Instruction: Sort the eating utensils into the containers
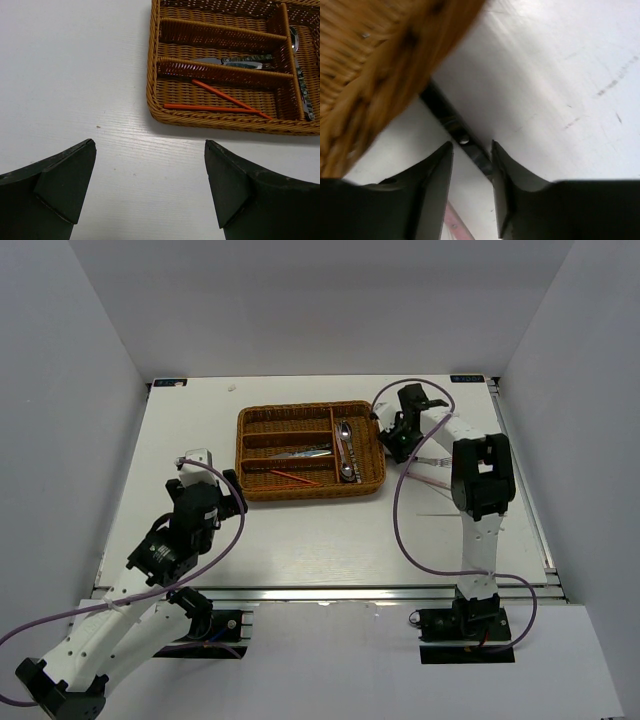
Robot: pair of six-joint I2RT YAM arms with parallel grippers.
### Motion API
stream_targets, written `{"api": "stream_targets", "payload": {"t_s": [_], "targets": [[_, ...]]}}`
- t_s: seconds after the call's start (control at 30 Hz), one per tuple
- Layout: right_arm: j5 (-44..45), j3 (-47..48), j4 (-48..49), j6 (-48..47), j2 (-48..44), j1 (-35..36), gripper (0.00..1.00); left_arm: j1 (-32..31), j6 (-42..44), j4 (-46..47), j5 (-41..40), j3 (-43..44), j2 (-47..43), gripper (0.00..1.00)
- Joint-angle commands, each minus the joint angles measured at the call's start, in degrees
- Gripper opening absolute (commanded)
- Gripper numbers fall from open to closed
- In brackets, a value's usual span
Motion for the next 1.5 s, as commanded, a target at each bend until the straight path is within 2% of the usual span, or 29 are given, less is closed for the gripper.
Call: {"api": "stream_targets", "payload": {"t_s": [0.0,0.03,0.13,0.2,0.3,0.43,0.63,0.73,0.77,0.9,1.0,1.03,1.07,1.17,1.3,1.47], "targets": [[4.4,0.88,0.97,-0.08,3.08,-2.08,0.4,-0.31,0.48,0.45,0.49,-0.32,-0.34,0.98],[7.01,0.17,1.94,0.18,3.17,-2.26,0.27,-0.31,0.48,0.45,0.57,-0.32,-0.43,0.98],[10.72,-2.38,5.37,0.36,3.35,-2.88,0.13,-0.31,0.39,0.54,0.75,-0.32,-0.52,0.98],[12.83,-3.35,7.39,0.36,3.52,-3.41,0.11,-0.31,0.39,0.54,0.84,-0.32,-0.43,0.98],[16.43,-4.05,10.72,0.71,3.35,-4.11,0.0,-0.39,0.48,0.63,0.93,-0.32,-0.25,0.98],[22.68,-0.65,13.29,5.08,2.21,-4.99,0.0,-0.39,0.48,0.63,1.01,-0.32,-0.16,0.98],[22.77,5.78,12.32,11.7,-7.45,-2.45,0.0,-0.39,0.39,0.45,0.49,-0.24,-0.25,0.98],[22.42,6.67,15.82,8.55,-12.64,4.13,0.0,-0.39,0.3,0.37,0.13,-0.23,-0.6,0.98],[21.46,6.67,17.05,4.97,-13.52,8.33,0.0,-0.39,0.3,0.37,-0.13,-0.23,-0.6,0.98],[7.24,2.37,30.66,-4.72,-15.64,16.44,0.0,-0.39,0.22,0.37,-0.22,-0.15,-0.78,0.98],[2.12,9.01,30.27,-6.22,-9.42,20.4,0.0,-0.39,0.13,0.28,-0.57,-0.15,-0.52,0.98],[1.51,17.39,28.68,-7.1,-6.96,21.63,0.0,-0.39,0.13,0.28,-0.57,-0.23,-0.6,0.98],[1.76,21.48,27.45,-8.33,-2.24,24.08,0.0,-0.39,0.04,0.28,-0.57,-0.23,-0.6,0.98],[3.86,33.63,26.03,-16.4,4.12,29.18,0.0,-0.39,0.3,0.28,-0.13,-0.23,-0.34,0.98],[4.32,36.73,31.81,-26.07,13.17,31.84,0.0,-0.39,0.3,0.37,-0.13,-0.15,-0.78,0.98],[3.71,34.37,35.86,-27.41,15.74,30.61,0.0,-0.39,0.48,0.8,0.75,-0.5,-1.66,0.98]]}}
